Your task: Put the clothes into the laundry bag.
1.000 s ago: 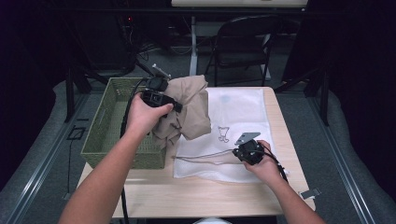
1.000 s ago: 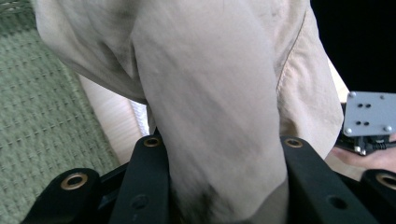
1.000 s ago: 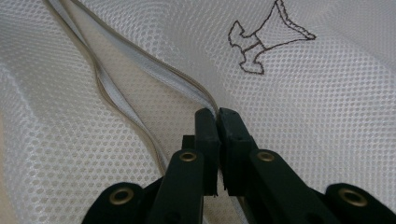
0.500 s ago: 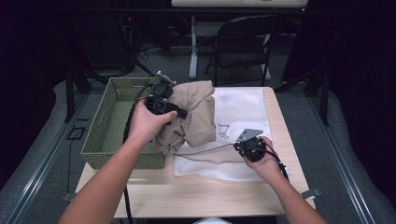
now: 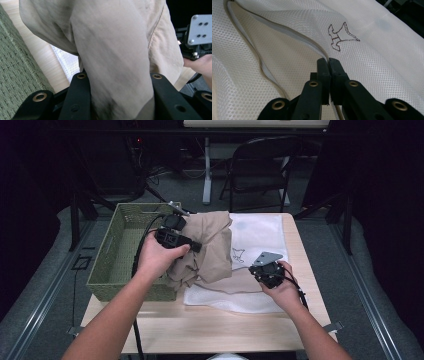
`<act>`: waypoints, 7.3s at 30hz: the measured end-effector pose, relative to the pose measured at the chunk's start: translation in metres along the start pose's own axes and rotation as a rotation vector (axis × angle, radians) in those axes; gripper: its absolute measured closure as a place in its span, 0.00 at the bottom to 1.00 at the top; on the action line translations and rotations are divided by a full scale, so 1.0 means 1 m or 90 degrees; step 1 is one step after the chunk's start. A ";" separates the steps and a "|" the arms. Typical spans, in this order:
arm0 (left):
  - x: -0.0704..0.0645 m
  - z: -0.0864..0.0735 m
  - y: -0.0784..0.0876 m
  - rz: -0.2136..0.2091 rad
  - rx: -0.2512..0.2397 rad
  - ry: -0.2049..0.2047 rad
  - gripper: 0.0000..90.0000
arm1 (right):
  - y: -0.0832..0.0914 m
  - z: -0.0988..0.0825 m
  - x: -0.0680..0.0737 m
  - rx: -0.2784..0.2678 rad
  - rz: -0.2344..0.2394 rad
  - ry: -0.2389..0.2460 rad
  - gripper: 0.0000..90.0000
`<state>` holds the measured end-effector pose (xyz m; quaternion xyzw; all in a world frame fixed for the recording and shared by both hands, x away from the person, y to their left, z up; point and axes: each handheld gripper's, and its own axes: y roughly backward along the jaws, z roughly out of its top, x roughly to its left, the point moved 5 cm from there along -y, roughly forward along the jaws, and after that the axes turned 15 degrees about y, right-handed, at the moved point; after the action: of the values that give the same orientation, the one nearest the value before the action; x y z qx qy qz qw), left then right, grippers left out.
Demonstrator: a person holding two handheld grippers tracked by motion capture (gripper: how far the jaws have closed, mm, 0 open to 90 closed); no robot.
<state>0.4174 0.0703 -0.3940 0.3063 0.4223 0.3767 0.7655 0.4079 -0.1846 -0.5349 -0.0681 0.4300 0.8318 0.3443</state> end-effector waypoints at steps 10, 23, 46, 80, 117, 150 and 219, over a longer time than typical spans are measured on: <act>-0.006 -0.013 0.002 -0.010 0.008 -0.017 0.77 | 0.009 0.009 -0.007 -0.011 -0.005 -0.005 0.98; -0.010 -0.027 0.002 -0.013 0.021 -0.038 0.77 | 0.017 0.015 -0.011 -0.006 -0.012 -0.020 0.98; -0.022 -0.066 -0.008 -0.039 0.046 -0.074 0.77 | 0.024 0.029 -0.020 -0.017 -0.075 0.005 0.98; -0.020 -0.108 -0.068 -0.068 0.099 -0.080 0.77 | 0.025 0.037 -0.018 -0.032 -0.071 0.006 0.98; -0.024 -0.109 -0.132 -0.044 0.145 -0.079 0.77 | 0.029 0.046 -0.016 -0.053 -0.072 0.009 0.98; -0.016 -0.108 -0.136 -0.044 0.138 -0.065 0.77 | 0.046 0.066 -0.029 -0.076 -0.090 0.009 0.98; -0.026 -0.052 -0.166 0.069 -0.006 -0.066 0.49 | 0.036 0.060 -0.022 -0.070 -0.076 0.009 0.97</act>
<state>0.4155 -0.0313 -0.5371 0.3441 0.3630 0.4032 0.7663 0.4126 -0.1643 -0.4640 -0.1184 0.3813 0.8315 0.3861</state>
